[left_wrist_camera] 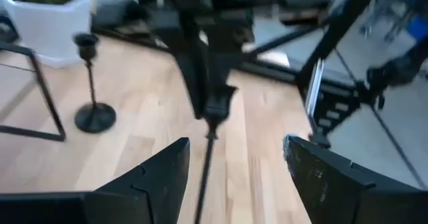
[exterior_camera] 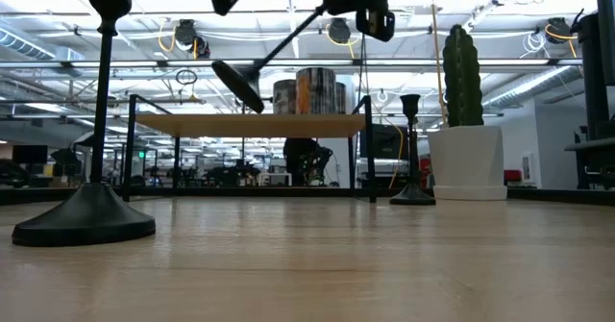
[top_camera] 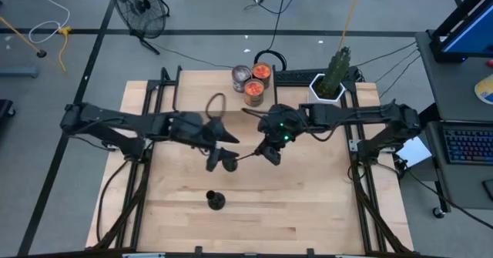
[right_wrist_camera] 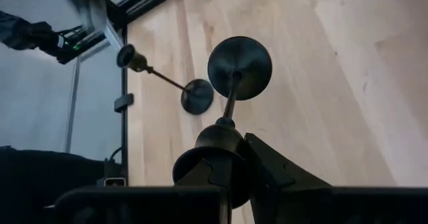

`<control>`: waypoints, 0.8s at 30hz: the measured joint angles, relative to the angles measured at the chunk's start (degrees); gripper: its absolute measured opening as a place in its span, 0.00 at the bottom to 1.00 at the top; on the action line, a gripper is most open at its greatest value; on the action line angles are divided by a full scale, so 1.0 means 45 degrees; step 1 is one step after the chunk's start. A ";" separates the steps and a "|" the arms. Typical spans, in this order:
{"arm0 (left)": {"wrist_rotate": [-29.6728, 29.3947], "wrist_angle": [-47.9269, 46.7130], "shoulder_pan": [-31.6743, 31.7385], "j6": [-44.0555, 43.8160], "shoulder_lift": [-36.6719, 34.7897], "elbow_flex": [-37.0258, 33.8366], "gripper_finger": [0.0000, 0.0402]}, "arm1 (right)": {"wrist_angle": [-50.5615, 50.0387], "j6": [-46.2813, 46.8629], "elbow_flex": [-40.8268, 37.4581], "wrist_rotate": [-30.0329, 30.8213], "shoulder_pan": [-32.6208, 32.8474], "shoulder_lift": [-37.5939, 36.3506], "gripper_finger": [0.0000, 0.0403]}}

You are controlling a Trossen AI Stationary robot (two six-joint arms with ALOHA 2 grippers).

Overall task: Pick & Place candle stick holders
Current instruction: Put the bottom right black candle holder on the shelf

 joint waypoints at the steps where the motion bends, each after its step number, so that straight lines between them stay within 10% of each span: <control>1: 0.0204 -0.0288 0.0034 0.0147 0.0330 0.0319 0.63 | 0.0023 -0.0064 0.0000 0.0017 -0.0056 -0.0005 0.03; 24: 0.1861 -0.2988 0.1087 0.2435 0.4167 0.4099 0.63 | 0.0666 -0.0284 0.0010 0.0306 -0.0302 -0.0015 0.03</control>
